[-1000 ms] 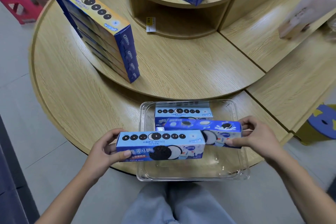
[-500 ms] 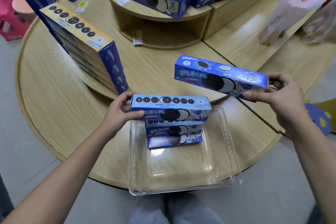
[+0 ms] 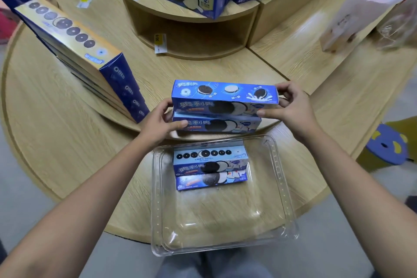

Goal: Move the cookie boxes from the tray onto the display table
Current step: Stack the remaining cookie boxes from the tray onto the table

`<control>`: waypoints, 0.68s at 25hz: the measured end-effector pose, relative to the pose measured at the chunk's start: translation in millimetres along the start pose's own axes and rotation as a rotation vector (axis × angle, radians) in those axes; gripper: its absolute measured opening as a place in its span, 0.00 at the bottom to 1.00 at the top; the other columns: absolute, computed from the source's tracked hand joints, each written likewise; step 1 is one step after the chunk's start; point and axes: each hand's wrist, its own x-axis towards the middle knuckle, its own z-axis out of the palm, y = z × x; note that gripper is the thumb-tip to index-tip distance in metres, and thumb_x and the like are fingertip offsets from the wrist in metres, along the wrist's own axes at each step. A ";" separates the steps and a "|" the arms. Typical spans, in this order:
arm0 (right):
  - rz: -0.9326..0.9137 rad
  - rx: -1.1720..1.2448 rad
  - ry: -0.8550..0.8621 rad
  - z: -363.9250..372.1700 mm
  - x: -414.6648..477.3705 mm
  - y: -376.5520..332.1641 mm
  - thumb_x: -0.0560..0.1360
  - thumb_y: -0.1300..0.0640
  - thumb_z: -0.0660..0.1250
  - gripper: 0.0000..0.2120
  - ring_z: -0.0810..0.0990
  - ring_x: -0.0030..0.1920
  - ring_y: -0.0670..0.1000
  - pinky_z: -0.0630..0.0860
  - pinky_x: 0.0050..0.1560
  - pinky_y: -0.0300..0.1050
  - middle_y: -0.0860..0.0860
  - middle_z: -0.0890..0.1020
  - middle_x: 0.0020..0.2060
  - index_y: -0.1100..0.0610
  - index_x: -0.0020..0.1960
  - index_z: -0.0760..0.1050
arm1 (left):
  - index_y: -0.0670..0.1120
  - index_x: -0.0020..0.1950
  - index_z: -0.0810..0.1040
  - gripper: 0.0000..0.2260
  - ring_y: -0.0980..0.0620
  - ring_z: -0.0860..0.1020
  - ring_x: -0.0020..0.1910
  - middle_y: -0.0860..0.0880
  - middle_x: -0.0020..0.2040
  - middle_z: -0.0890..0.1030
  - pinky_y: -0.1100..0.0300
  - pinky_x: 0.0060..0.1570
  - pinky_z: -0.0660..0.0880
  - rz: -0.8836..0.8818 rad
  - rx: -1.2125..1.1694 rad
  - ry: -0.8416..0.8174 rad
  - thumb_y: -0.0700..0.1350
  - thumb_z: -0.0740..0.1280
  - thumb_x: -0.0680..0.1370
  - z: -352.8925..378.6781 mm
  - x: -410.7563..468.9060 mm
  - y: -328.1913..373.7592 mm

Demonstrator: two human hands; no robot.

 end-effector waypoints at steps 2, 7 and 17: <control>0.012 -0.007 -0.023 6.9 6.4 7.7 0.57 0.75 0.76 0.27 0.82 0.41 0.41 0.80 0.42 0.36 0.47 0.76 0.44 0.52 0.46 0.70 | 0.52 0.54 0.72 0.20 0.61 0.80 0.51 0.54 0.53 0.79 0.64 0.50 0.77 0.017 0.082 0.036 0.35 0.73 0.68 -1.8 2.4 -1.8; 0.031 -0.042 -0.035 15.0 10.4 27.2 0.58 0.72 0.76 0.27 0.81 0.47 0.44 0.80 0.49 0.40 0.46 0.78 0.44 0.51 0.47 0.70 | 0.52 0.52 0.73 0.20 0.63 0.78 0.50 0.58 0.50 0.79 0.67 0.53 0.75 0.044 0.189 0.094 0.35 0.74 0.67 -4.3 2.2 -7.1; -0.077 -0.436 -0.188 20.7 4.2 33.4 0.59 0.62 0.79 0.36 0.76 0.58 0.49 0.72 0.60 0.45 0.46 0.76 0.53 0.50 0.60 0.62 | 0.52 0.58 0.73 0.23 0.64 0.76 0.54 0.59 0.53 0.78 0.65 0.55 0.72 0.059 0.254 0.131 0.36 0.73 0.68 -12.9 -10.3 -14.4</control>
